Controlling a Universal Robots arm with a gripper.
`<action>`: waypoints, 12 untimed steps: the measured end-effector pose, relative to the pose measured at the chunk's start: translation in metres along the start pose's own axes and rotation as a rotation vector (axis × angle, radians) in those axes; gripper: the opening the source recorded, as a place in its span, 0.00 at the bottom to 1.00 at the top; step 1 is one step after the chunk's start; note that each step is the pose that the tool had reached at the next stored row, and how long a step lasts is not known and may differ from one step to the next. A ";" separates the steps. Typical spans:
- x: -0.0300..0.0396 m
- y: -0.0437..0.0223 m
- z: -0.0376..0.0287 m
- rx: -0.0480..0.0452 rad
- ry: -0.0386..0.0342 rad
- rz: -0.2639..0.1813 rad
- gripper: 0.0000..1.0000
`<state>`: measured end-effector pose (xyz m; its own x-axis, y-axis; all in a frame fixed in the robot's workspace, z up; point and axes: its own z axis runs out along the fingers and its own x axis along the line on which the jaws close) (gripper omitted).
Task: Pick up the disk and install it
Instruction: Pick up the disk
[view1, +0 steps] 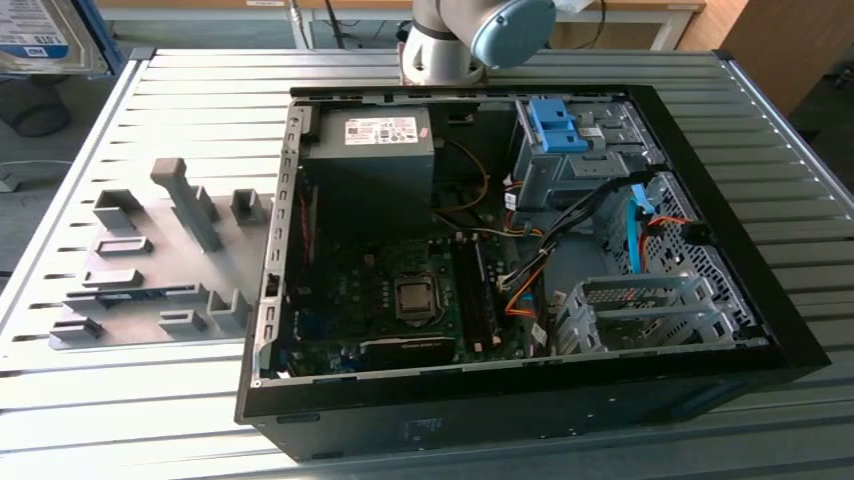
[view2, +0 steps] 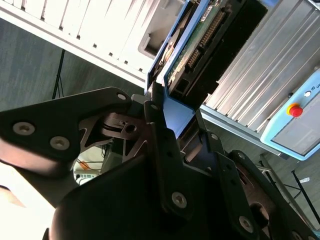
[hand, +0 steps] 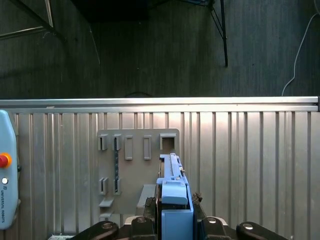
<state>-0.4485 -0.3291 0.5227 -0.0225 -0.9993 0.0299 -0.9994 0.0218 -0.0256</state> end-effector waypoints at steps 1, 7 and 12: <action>0.0007 -0.0005 0.0000 0.0000 0.0000 0.000 0.36; 0.0071 -0.0028 0.0003 0.0000 0.0000 0.000 0.36; 0.0145 -0.0055 0.0006 0.0000 0.0000 0.000 0.36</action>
<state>-0.4433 -0.3438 0.5227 -0.0226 -0.9993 0.0299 -0.9994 0.0218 -0.0256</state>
